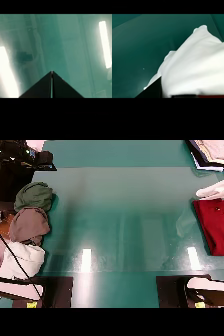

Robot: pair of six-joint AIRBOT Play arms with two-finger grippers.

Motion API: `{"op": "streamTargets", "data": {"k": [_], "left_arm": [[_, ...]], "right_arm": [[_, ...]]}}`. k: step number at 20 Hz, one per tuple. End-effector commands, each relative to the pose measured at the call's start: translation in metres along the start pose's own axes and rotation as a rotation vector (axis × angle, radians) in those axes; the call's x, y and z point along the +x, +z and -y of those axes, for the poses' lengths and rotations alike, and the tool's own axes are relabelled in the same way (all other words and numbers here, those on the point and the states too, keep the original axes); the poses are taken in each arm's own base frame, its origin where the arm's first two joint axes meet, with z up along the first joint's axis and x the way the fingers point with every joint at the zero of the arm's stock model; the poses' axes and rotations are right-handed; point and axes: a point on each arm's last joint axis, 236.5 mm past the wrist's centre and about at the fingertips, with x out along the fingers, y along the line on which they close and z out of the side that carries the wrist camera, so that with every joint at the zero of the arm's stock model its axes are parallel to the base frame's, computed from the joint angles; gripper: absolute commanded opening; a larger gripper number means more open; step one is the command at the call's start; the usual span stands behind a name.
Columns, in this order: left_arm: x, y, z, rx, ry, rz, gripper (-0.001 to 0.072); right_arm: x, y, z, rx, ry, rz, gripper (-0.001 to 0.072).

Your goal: Fold the shirts.

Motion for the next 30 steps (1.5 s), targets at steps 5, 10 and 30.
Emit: {"op": "streamTargets", "data": {"k": [5, 10, 30], "left_arm": [[0.0, 0.0, 0.0, 0.031, 0.0, 0.001, 0.0025], [0.0, 0.0, 0.0, 0.042, 0.0, 0.001, 0.0025], [0.0, 0.001, 0.001, 0.048, -0.004, 0.005, 0.0025]], "right_arm": [[-0.032, -0.068, 0.054, 0.109, -0.277, -0.269, 0.0027], [-0.045, -0.103, 0.082, 0.159, -0.418, -0.399, 0.0287], [-0.029, -0.12, -0.092, -0.183, -0.113, -0.321, 0.003]]}}
